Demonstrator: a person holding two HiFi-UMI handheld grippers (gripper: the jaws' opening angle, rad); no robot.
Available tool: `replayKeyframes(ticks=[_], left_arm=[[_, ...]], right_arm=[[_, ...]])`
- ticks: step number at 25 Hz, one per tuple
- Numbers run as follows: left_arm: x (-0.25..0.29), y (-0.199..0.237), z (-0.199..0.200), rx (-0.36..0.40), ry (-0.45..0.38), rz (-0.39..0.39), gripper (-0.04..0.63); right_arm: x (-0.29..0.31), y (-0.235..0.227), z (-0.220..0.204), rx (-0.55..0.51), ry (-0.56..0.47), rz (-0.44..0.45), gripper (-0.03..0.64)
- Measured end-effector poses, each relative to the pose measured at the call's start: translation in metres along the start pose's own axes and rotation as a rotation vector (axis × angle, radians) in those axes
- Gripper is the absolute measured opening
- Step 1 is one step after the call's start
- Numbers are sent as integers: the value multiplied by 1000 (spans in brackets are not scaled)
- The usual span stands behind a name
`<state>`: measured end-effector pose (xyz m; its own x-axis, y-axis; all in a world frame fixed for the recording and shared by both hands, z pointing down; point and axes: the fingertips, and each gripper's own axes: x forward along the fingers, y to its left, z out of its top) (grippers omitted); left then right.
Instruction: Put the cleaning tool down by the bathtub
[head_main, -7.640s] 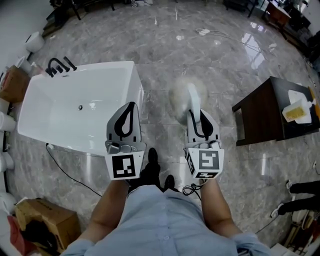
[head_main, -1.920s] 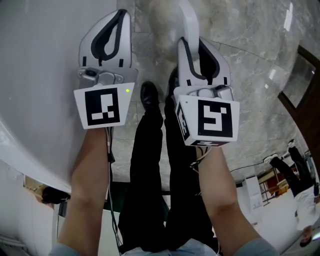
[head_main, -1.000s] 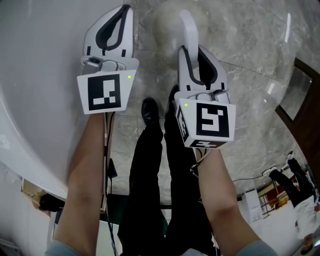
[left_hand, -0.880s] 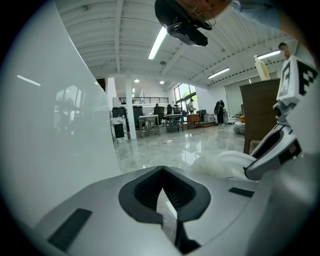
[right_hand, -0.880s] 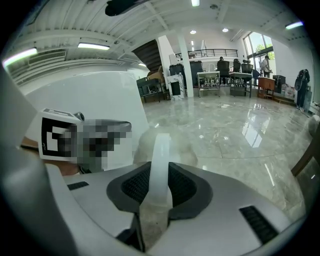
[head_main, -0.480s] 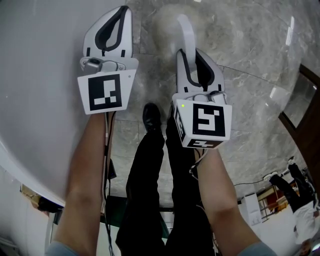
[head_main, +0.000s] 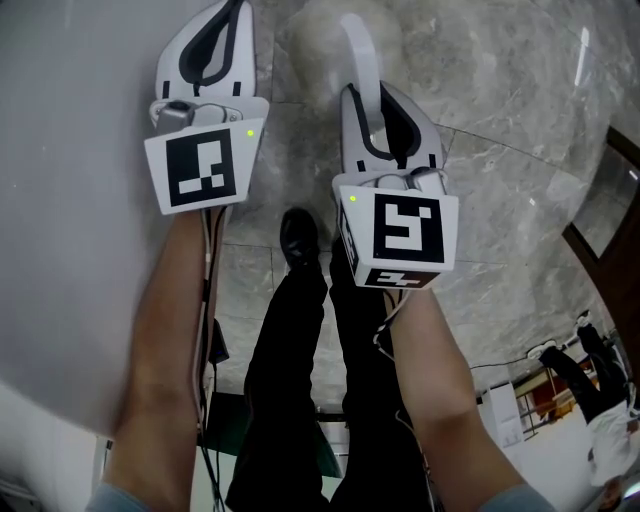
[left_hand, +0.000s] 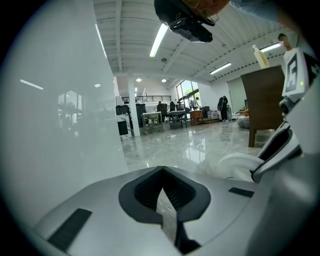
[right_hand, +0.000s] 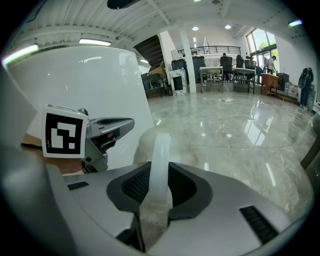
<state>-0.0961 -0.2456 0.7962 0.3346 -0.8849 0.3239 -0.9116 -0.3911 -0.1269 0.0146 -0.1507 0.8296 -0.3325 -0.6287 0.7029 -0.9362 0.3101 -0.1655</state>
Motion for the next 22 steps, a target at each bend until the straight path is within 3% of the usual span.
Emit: replayKeyframes(ticks=[22], left_arm=[[2, -5, -46, -15, 24, 15, 15]], right_arm=[[42, 2, -40, -23, 34, 11, 104]])
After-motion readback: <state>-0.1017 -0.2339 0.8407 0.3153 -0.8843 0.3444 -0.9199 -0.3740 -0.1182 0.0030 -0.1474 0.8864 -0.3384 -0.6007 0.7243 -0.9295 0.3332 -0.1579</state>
